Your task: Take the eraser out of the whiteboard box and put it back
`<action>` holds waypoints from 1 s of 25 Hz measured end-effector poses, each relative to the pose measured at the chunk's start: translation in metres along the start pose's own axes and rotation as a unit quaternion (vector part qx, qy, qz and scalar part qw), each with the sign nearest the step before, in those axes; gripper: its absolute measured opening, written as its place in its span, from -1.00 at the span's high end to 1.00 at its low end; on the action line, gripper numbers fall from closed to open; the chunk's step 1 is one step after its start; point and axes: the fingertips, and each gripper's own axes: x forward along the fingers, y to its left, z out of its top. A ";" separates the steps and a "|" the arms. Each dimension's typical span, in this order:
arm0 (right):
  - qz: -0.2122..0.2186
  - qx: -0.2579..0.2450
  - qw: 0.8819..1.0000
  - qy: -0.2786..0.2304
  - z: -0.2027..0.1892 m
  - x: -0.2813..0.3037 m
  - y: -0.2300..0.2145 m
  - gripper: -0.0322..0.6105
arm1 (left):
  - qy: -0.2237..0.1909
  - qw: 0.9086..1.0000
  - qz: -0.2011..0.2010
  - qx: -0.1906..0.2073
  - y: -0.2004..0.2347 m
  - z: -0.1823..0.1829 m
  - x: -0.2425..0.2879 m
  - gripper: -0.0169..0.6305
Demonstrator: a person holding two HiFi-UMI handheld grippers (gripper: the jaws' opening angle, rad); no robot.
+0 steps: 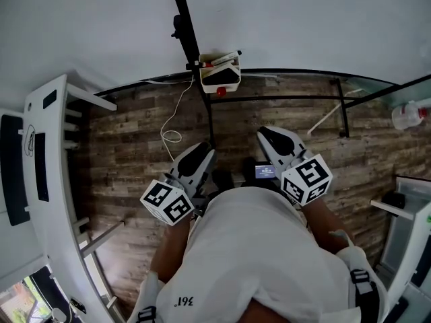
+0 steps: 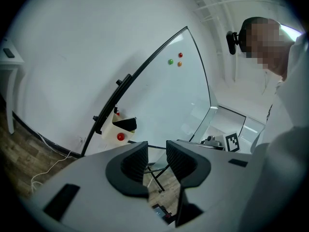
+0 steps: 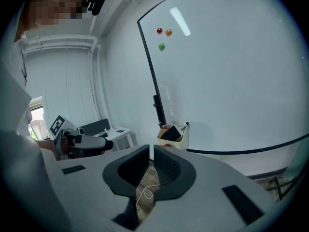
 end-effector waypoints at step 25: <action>-0.042 -0.013 0.999 -0.008 -0.011 -0.021 0.035 0.82 | 0.029 0.999 -0.041 0.006 -0.014 -0.015 -0.035 0.56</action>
